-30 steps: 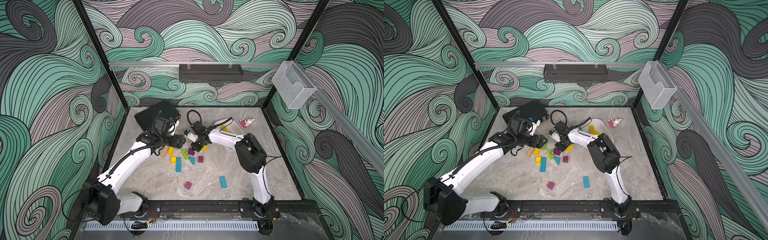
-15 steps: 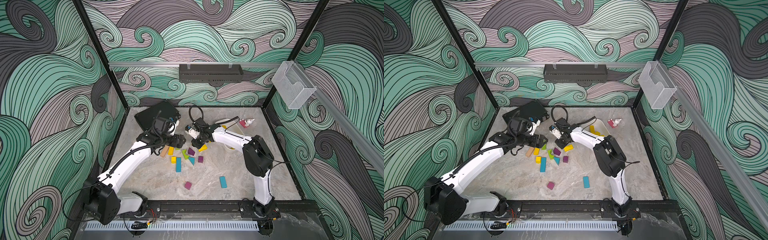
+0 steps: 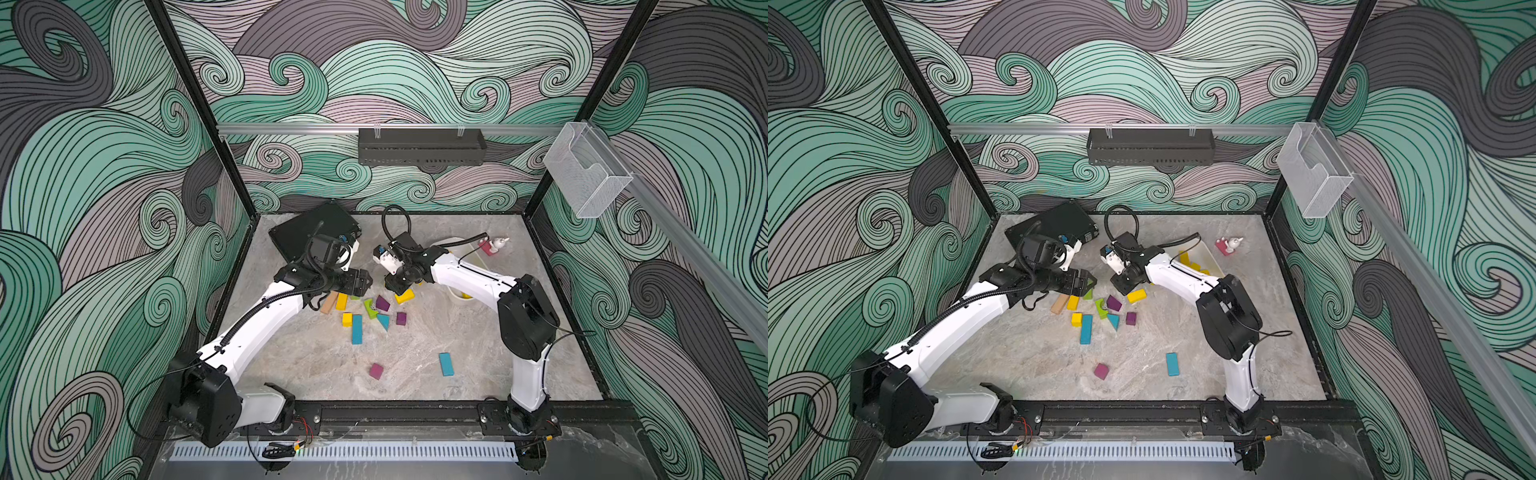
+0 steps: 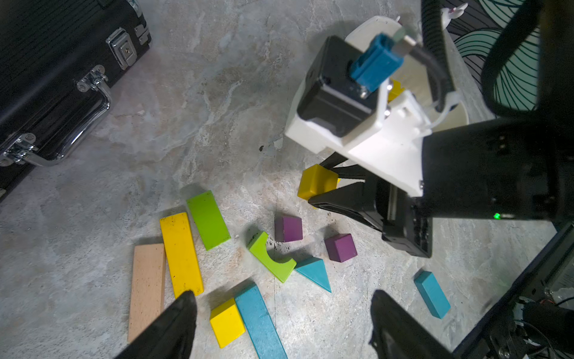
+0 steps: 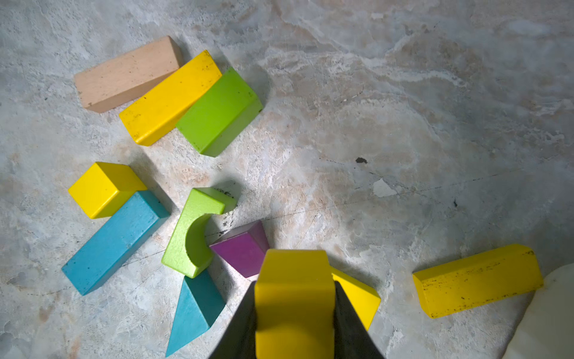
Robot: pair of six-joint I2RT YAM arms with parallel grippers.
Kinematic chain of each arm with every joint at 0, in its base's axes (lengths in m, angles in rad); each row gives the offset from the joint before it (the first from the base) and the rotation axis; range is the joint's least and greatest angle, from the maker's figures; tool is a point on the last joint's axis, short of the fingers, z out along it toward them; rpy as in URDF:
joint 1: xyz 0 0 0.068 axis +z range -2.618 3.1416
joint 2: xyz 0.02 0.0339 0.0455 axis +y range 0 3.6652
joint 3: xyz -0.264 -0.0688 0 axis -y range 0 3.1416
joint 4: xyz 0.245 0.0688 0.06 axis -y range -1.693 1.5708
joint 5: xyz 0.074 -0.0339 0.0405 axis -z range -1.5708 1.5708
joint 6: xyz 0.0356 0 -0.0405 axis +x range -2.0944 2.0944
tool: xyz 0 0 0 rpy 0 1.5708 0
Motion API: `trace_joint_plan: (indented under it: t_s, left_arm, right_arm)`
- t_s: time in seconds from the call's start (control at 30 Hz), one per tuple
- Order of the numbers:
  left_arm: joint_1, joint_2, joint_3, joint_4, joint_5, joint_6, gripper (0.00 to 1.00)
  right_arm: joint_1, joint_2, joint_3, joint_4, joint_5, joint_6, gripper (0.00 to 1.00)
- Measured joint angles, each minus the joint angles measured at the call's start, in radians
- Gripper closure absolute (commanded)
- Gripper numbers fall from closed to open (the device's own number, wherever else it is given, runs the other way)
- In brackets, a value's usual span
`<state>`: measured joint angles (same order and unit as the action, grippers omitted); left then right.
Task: Pick out the yellow building blocks
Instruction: Pick up the building block from the center of the board.
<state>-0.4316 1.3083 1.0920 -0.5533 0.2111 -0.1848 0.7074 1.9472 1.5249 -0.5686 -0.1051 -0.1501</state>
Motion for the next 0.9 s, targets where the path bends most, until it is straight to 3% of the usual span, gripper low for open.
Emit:
trace_joint_plan:
  t_s: [0.37,0.67,0.9]
  left_arm:
    - [0.0,0.122,0.032,0.008,0.072,-0.05,0.15]
    - [-0.013,0.3,0.194,0.021,0.162,-0.127,0.17]
    - [-0.095,0.472,0.417,0.029,0.19,-0.145,0.18]
  right_arm:
    - [-0.097,-0.135,-0.063,-0.004,-0.012,0.085,0.7]
    - [-0.24,-0.215,-0.108,-0.003,-0.015,0.14,0.7]
    - [-0.303,-0.261,-0.169,-0.006,-0.007,0.176,0.69]
